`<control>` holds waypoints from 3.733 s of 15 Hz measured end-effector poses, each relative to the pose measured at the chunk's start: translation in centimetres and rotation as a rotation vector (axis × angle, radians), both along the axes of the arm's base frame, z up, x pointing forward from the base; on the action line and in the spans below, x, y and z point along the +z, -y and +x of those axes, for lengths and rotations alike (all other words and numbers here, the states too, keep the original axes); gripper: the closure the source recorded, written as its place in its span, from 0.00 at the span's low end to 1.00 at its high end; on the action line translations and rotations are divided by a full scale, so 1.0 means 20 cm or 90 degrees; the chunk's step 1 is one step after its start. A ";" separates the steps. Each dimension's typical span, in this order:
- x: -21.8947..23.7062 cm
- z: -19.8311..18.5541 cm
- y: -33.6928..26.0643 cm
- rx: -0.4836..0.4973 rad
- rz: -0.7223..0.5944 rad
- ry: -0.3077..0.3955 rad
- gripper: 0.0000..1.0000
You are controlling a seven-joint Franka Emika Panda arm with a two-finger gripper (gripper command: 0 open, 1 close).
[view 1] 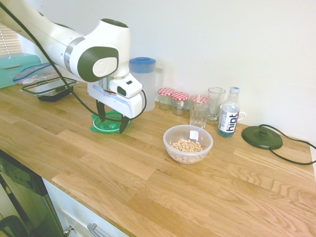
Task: Cover the lid of food container
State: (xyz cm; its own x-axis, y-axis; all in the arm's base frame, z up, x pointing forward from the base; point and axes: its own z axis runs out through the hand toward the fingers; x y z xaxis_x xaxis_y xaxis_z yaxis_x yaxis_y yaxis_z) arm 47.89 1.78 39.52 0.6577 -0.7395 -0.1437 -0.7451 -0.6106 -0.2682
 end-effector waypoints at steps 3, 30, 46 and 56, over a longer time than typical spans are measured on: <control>-0.06 0.18 0.10 0.012 0.088 -0.003 0.00; -0.38 0.44 -0.06 0.093 0.284 -0.025 1.00; -0.51 0.32 -0.09 0.062 0.301 -0.035 1.00; -0.52 0.31 -0.08 0.056 0.302 -0.031 1.00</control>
